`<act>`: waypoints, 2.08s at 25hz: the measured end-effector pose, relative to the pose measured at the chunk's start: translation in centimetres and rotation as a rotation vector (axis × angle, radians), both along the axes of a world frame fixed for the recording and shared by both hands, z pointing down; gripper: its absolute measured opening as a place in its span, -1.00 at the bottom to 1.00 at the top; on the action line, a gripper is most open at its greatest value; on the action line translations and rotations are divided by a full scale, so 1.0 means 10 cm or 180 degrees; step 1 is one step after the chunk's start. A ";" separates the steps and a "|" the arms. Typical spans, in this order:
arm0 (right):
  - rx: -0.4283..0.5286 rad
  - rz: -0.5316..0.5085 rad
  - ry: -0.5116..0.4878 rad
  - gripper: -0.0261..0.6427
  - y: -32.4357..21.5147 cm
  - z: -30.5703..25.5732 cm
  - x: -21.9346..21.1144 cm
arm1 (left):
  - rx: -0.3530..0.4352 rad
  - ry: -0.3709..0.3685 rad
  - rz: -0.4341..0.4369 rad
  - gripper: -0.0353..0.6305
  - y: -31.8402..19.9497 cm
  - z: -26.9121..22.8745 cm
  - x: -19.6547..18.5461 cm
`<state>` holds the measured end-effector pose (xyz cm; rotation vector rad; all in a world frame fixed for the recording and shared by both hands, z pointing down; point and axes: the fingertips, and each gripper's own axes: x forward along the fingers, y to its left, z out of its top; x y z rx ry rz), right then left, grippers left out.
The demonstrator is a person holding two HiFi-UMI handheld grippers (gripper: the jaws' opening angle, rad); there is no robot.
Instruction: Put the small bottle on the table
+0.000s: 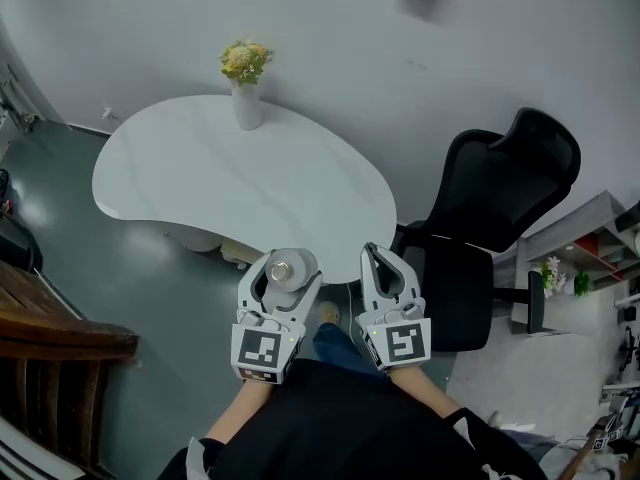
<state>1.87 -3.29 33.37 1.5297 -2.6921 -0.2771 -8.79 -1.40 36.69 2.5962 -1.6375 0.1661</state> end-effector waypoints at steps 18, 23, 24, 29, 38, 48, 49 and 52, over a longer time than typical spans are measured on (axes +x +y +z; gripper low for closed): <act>-0.0259 -0.0280 0.0156 -0.85 -1.30 0.18 0.10 | 0.0022 -0.0024 -0.0156 0.10 -1.31 -0.05 0.18; -0.0380 -0.0305 0.0194 -0.85 -1.48 0.27 0.14 | -0.0049 -0.0056 -0.0160 0.10 -1.52 0.02 0.24; -0.0381 -0.0300 0.0188 -0.85 -1.51 0.28 0.15 | -0.0067 -0.0074 -0.0143 0.10 -1.56 0.03 0.26; -0.0434 -0.0281 0.0177 -0.85 -1.62 0.37 0.13 | -0.0191 -0.0119 -0.0059 0.10 -1.71 0.13 0.30; -0.0402 -0.0130 0.0227 -0.85 -1.86 0.49 0.10 | -0.0408 -0.0147 0.0195 0.10 -1.93 0.26 0.35; -0.0321 -0.0052 0.0161 -0.85 -2.18 0.69 0.09 | -0.0424 -0.0244 0.0392 0.10 -2.32 0.51 0.42; -0.0318 -0.0055 0.0158 -0.85 -2.22 0.71 0.08 | -0.0424 -0.0249 0.0401 0.10 -2.37 0.54 0.43; -0.0305 -0.0062 0.0128 -0.85 -2.34 0.79 0.08 | -0.0441 -0.0250 0.0411 0.10 -2.51 0.66 0.46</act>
